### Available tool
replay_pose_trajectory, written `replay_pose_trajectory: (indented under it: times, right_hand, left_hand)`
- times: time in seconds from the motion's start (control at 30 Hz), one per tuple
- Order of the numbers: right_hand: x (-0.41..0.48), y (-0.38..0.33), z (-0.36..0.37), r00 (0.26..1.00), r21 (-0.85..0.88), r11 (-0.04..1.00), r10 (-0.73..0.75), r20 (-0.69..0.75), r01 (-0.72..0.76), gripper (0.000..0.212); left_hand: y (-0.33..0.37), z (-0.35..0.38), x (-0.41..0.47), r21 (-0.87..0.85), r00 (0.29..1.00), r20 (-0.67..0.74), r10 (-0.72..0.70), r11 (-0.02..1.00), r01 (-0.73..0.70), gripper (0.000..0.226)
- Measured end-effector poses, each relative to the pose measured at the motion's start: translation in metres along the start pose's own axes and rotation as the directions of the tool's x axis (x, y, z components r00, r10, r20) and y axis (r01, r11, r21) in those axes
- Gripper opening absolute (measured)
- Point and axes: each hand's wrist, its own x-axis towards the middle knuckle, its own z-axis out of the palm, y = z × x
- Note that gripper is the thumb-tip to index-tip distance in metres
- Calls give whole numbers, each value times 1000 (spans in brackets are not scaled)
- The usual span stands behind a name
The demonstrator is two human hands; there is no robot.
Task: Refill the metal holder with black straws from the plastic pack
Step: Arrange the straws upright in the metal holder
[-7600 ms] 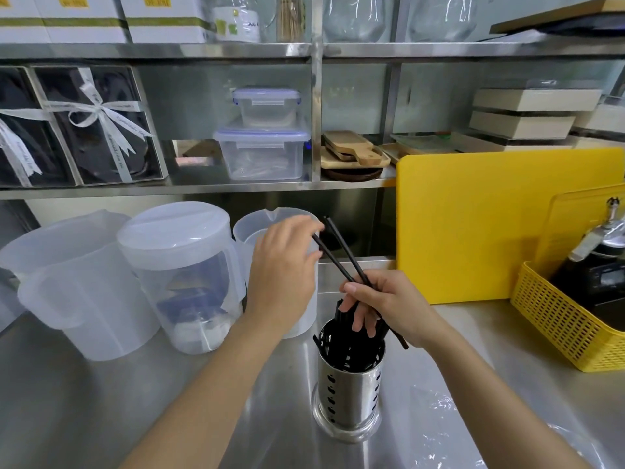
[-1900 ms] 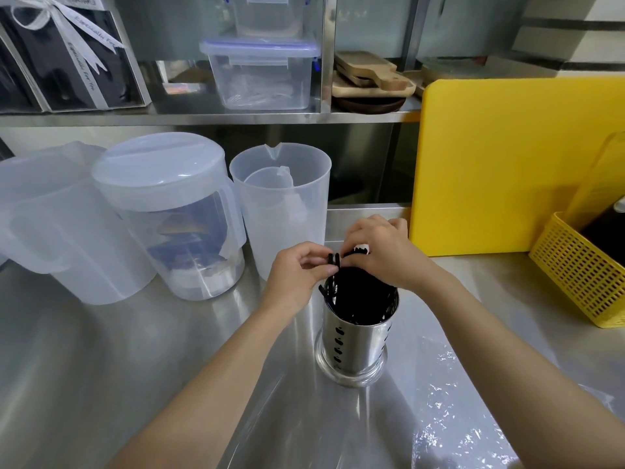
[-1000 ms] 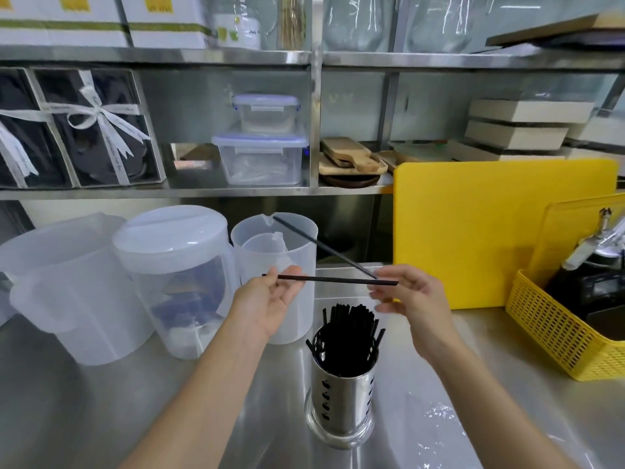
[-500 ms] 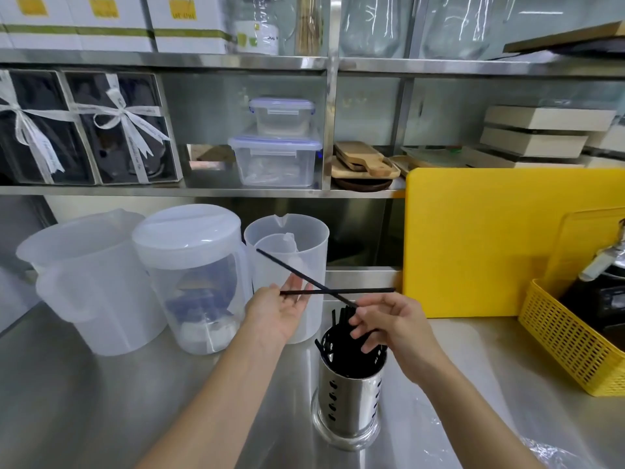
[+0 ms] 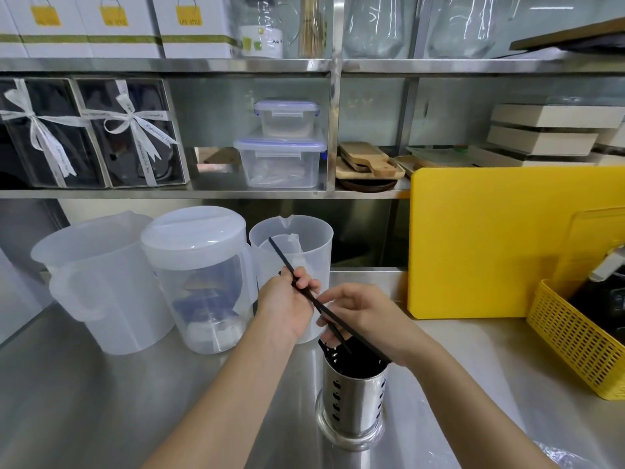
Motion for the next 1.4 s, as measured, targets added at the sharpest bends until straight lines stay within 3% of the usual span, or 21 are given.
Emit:
replay_pose_trajectory:
  times: [0.1, 0.23, 0.33, 0.4, 0.5, 0.57, 0.63, 0.73, 0.77, 0.83, 0.9, 0.97, 1.1, 1.3, 1.4]
  right_hand:
    - [4, -2, 6, 999, 26, 998, 53, -2, -53, 19]
    - [2, 8, 1, 997, 70, 996, 61, -42, -57, 18]
    - [-2, 10, -2, 996, 250, 967, -18, -87, 40, 30]
    - [-3, 8, 1, 990, 357, 927, -83, -112, 118, 23]
    - [-3, 5, 4, 982, 371, 913, -120, -144, 167, 17]
    - [-4, 3, 4, 975, 335, 922, -142, -173, 194, 14]
    - [-5, 0, 2, 957, 325, 919, -143, -251, 222, 10]
    - [-5, -4, -5, 898, 244, 934, -143, -416, 262, 12]
    - [-5, -7, -6, 881, 201, 942, -156, -447, 269, 14]
    - [-4, -10, -6, 873, 143, 950, -188, -450, 278, 14]
    - [-1, -9, -2, 888, 76, 962, -210, -410, 262, 11]
    - [3, -6, 4, 898, 7, 971, -219, -382, 240, 14]
    - [7, 0, 12, 921, -48, 983, -180, -347, 174, 14]
    - [8, 15, 5, 965, -187, 978, -135, -227, 93, 21]
    - [6, 20, 5, 984, -200, 976, -113, -141, 83, 19]
  left_hand:
    - [-1, 1, -5, -23, 998, -55, -11, 1000, 10, 20]
    - [17, -9, -3, -180, 991, -120, -52, 983, 29, 36]
    - [16, -13, -4, -171, 981, -169, -89, 983, 60, 37]
    - [7, -11, -7, -153, 975, -193, -110, 985, 81, 39]
    - [-4, -7, -11, -124, 969, -189, -161, 982, 139, 38]
    - [-7, -8, -11, -55, 967, -175, -183, 983, 176, 35]
    - [-9, -11, -10, 147, 966, -207, -155, 971, 188, 31]
    - [-10, -14, -10, 459, 963, -257, 85, 888, 44, 31]
    - [-8, -14, -12, 579, 960, -189, 207, 813, -61, 32]
    - [-5, -10, -26, 739, 931, 96, 353, 601, -304, 28]
    - [-4, 1, -43, 727, 871, 370, 324, 483, -488, 29]
    - [-5, 10, -50, 676, 808, 532, 252, 449, -585, 26]
    - [-10, 15, -50, 656, 794, 580, 184, 473, -589, 20]
    - [3, 16, -44, 482, 787, 585, 196, 697, -532, 24]
    - [5, 18, -42, 426, 783, 582, 220, 738, -524, 23]
